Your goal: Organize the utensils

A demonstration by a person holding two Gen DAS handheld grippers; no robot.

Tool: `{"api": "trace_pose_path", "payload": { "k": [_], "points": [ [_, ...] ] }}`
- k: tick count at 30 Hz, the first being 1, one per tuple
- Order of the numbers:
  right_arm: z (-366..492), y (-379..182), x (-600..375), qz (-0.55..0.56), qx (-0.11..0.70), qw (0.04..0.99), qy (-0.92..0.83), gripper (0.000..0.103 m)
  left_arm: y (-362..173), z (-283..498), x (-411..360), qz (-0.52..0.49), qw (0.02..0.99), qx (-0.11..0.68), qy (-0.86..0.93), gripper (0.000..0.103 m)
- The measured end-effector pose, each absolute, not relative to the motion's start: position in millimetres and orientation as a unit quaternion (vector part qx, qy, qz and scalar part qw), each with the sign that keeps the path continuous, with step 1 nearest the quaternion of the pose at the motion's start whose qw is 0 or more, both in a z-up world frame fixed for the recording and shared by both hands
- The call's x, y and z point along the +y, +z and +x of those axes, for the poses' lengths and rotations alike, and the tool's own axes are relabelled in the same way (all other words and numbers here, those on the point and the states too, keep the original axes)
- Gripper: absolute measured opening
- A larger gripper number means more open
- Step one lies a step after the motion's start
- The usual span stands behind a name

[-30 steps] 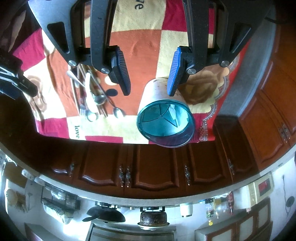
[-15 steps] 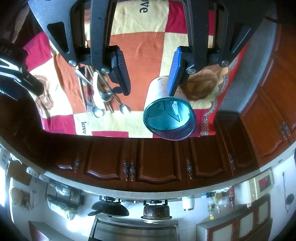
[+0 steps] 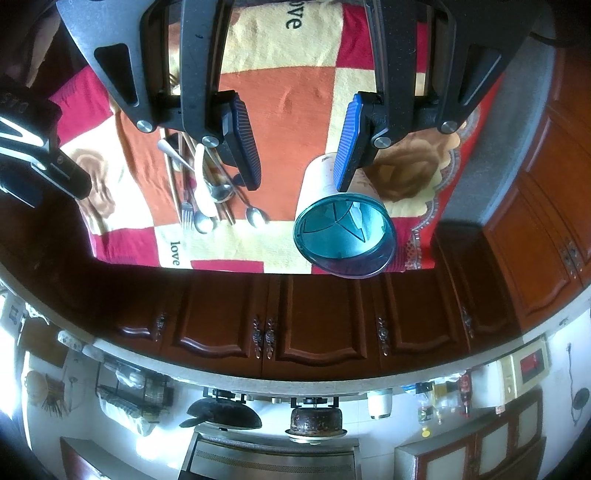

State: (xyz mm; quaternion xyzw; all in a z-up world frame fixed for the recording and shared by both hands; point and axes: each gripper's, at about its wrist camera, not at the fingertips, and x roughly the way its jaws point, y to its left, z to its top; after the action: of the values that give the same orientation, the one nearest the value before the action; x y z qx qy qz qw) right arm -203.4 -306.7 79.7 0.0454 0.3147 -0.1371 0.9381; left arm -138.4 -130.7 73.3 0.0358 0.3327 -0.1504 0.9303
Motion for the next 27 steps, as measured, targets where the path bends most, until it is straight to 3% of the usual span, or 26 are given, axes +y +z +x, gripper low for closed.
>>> {"api": "trace_pose_path", "payload": {
  "k": [27],
  "points": [
    [-196.6,76.6,-316.1,0.048,0.323,0.934,-0.142,0.098,65.3,-130.1,-132.8,0.023,0.919,0.361,-0.155,0.04]
  ]
}}
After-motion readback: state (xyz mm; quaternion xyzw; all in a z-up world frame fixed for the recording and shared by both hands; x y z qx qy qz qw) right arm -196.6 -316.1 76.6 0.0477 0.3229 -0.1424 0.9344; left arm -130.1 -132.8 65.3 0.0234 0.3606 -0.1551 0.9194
